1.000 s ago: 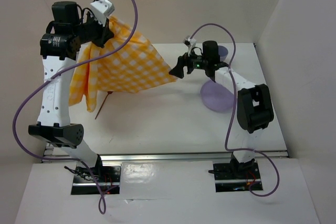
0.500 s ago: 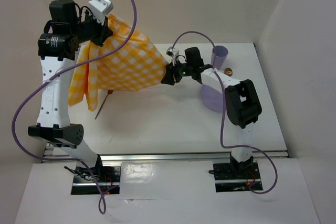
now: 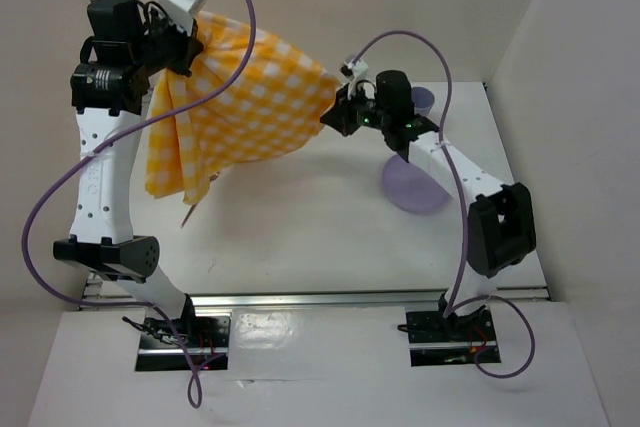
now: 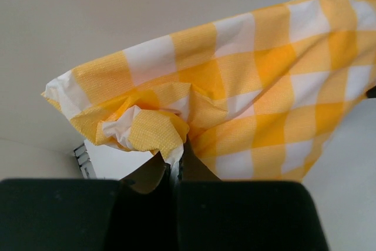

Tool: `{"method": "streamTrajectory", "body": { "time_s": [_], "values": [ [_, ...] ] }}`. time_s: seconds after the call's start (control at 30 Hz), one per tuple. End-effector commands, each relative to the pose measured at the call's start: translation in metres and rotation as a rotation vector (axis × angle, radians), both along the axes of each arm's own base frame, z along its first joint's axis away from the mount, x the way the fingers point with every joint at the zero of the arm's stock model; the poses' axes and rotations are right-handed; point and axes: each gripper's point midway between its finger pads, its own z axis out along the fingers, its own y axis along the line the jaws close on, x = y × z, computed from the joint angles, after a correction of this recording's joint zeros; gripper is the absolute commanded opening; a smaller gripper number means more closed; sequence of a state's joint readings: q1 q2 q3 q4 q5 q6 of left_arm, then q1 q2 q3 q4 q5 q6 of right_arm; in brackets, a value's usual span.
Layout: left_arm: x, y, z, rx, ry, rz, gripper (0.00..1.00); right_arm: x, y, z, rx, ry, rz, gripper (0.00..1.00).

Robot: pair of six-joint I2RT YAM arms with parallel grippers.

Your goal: Set the dinner table for one person

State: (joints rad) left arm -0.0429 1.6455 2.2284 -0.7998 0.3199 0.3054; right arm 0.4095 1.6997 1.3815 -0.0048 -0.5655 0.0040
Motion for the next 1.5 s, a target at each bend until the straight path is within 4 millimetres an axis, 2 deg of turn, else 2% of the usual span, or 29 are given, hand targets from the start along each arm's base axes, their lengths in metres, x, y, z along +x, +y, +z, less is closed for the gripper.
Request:
{"method": "streamTrajectory", "body": {
  "time_s": [0.0, 0.1, 0.2, 0.23, 0.27, 0.3, 0.37, 0.47, 0.53, 0.63, 0.73, 0.87, 0.93, 0.97, 1.0, 1.03, 1.07, 1.1, 1.13, 1.17, 1.2, 1.23, 1.27, 1.3, 1.33, 1.37, 1.4, 1.43, 1.47],
  "values": [
    [-0.009, 0.004, 0.058, -0.048, -0.168, 0.043, 0.00, 0.002, -0.010, 0.090, 0.071, -0.176, -0.058, 0.00],
    [-0.018, -0.006, 0.063, -0.106, -0.155, 0.022, 0.00, -0.018, -0.018, 0.126, 0.087, -0.212, -0.058, 0.00],
    [-0.031, -0.012, 0.038, -0.153, -0.053, 0.005, 0.00, -0.049, -0.031, 0.149, 0.100, -0.230, -0.076, 0.00],
    [-0.025, -0.012, 0.010, -0.166, 0.029, 0.025, 0.00, -0.058, -0.033, 0.152, 0.099, -0.233, -0.084, 0.00],
    [-0.027, -0.010, -0.005, -0.191, 0.087, 0.058, 0.00, -0.068, -0.034, 0.145, 0.094, -0.207, -0.085, 0.00],
    [-0.027, -0.010, -0.020, -0.198, 0.134, 0.065, 0.00, -0.084, -0.042, 0.152, 0.095, -0.208, -0.085, 0.00],
    [-0.024, -0.008, -0.058, -0.224, 0.246, 0.117, 0.00, -0.100, -0.046, 0.155, 0.107, -0.175, -0.095, 0.00],
    [-0.023, -0.012, -0.097, -0.261, 0.376, 0.141, 0.00, -0.120, -0.054, 0.151, 0.105, -0.090, -0.104, 0.00],
    [-0.027, -0.020, -0.110, -0.294, 0.443, 0.116, 0.00, -0.130, -0.058, 0.160, 0.113, -0.071, -0.108, 0.00],
    [-0.030, -0.030, -0.122, -0.345, 0.506, 0.095, 0.00, -0.144, -0.056, 0.152, 0.112, 0.023, -0.082, 0.00],
    [-0.032, -0.035, -0.147, -0.375, 0.576, 0.091, 0.00, -0.146, -0.056, 0.120, 0.095, 0.139, -0.103, 0.00],
    [-0.017, -0.039, -0.204, -0.388, 0.696, 0.114, 0.00, -0.115, -0.049, 0.052, 0.019, 0.268, -0.166, 0.00],
    [-0.007, -0.040, -0.223, -0.386, 0.719, 0.119, 0.00, -0.089, -0.056, 0.037, -0.003, 0.274, -0.219, 0.00],
    [0.000, -0.039, -0.243, -0.389, 0.756, 0.145, 0.00, -0.069, -0.055, 0.021, -0.023, 0.293, -0.234, 0.00],
    [0.006, -0.038, -0.253, -0.392, 0.765, 0.160, 0.00, -0.046, -0.066, 0.028, -0.011, 0.274, -0.282, 0.00],
    [0.016, -0.037, -0.258, -0.403, 0.752, 0.178, 0.00, -0.032, -0.069, 0.026, -0.004, 0.279, -0.288, 0.00],
    [0.022, -0.036, -0.265, -0.411, 0.758, 0.195, 0.00, -0.010, -0.071, 0.000, -0.027, 0.332, -0.312, 0.00],
    [0.032, -0.037, -0.272, -0.418, 0.772, 0.203, 0.00, 0.003, -0.077, -0.003, -0.021, 0.358, -0.317, 0.00],
    [0.040, -0.037, -0.273, -0.430, 0.772, 0.224, 0.00, 0.021, -0.075, 0.022, 0.009, 0.314, -0.308, 0.00],
    [0.047, -0.037, -0.272, -0.439, 0.768, 0.227, 0.00, 0.032, -0.075, 0.023, 0.019, 0.328, -0.309, 0.00],
    [0.052, -0.038, -0.272, -0.438, 0.771, 0.228, 0.00, 0.048, -0.070, 0.002, 0.002, 0.367, -0.312, 0.00],
    [0.065, -0.037, -0.271, -0.447, 0.758, 0.240, 0.00, 0.064, -0.073, 0.018, 0.028, 0.340, -0.327, 0.00],
    [0.070, -0.035, -0.273, -0.452, 0.758, 0.263, 0.00, 0.073, -0.075, 0.015, 0.039, 0.353, -0.331, 0.00],
    [0.076, -0.036, -0.275, -0.454, 0.748, 0.261, 0.00, 0.083, -0.070, -0.013, 0.023, 0.408, -0.320, 0.00],
    [0.083, -0.036, -0.274, -0.456, 0.735, 0.257, 0.00, 0.086, -0.065, -0.021, 0.025, 0.432, -0.295, 0.05],
    [0.088, -0.036, -0.290, -0.441, 0.758, 0.258, 0.05, 0.095, -0.061, -0.014, 0.035, 0.420, -0.282, 0.36],
    [0.089, -0.040, -0.299, -0.426, 0.776, 0.249, 0.09, 0.098, -0.058, -0.043, 0.013, 0.494, -0.275, 0.46],
    [0.094, -0.043, -0.314, -0.394, 0.801, 0.249, 0.23, 0.103, -0.057, -0.040, 0.015, 0.488, -0.275, 0.58],
    [0.097, -0.040, -0.305, -0.381, 0.778, 0.257, 0.33, 0.107, -0.058, -0.045, 0.008, 0.489, -0.287, 0.61]
  ]
}}
